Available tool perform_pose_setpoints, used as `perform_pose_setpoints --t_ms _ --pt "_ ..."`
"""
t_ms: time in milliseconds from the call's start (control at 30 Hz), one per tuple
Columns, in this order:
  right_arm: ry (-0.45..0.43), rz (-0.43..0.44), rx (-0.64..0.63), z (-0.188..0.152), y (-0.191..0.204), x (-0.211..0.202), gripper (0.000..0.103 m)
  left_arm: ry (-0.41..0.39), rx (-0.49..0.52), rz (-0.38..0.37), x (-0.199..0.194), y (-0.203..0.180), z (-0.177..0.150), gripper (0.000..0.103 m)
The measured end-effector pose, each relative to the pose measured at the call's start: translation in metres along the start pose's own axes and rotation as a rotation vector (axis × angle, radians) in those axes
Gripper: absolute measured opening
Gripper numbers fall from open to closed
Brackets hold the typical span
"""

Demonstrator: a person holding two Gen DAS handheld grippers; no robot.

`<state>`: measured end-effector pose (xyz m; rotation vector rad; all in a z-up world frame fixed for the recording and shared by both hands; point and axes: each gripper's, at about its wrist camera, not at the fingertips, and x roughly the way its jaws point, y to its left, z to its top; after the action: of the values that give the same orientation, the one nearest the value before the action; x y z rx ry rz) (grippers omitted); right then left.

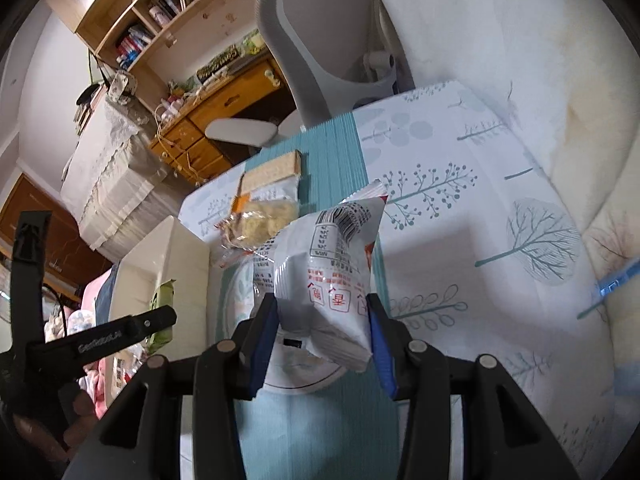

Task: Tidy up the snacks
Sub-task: 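Lower the green packet into the tray with the left tool while the right drops the white bag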

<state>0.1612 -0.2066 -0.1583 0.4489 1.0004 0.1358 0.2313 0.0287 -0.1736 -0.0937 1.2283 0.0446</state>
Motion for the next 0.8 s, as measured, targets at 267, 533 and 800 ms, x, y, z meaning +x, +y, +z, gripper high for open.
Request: perform_pose_setpoints --t_ms 267,533,800 --pt "-0.097 0.018 -0.021 -0.014 0.057 -0.033 0.043 -0.089 0.071 -0.087 -0.059 0.037 -0.009 0.035" --pt "-0.147 0.056 -0.046 -0.039 0.111 -0.046 0.043 -0.15 0.077 -0.118 -0.096 0.086 -0.018 0.035" --pt "-0.172 0.107 -0.074 -0.067 0.166 -0.047 0.043 -0.168 0.105 -0.145 -0.112 0.135 -0.026 0.035"
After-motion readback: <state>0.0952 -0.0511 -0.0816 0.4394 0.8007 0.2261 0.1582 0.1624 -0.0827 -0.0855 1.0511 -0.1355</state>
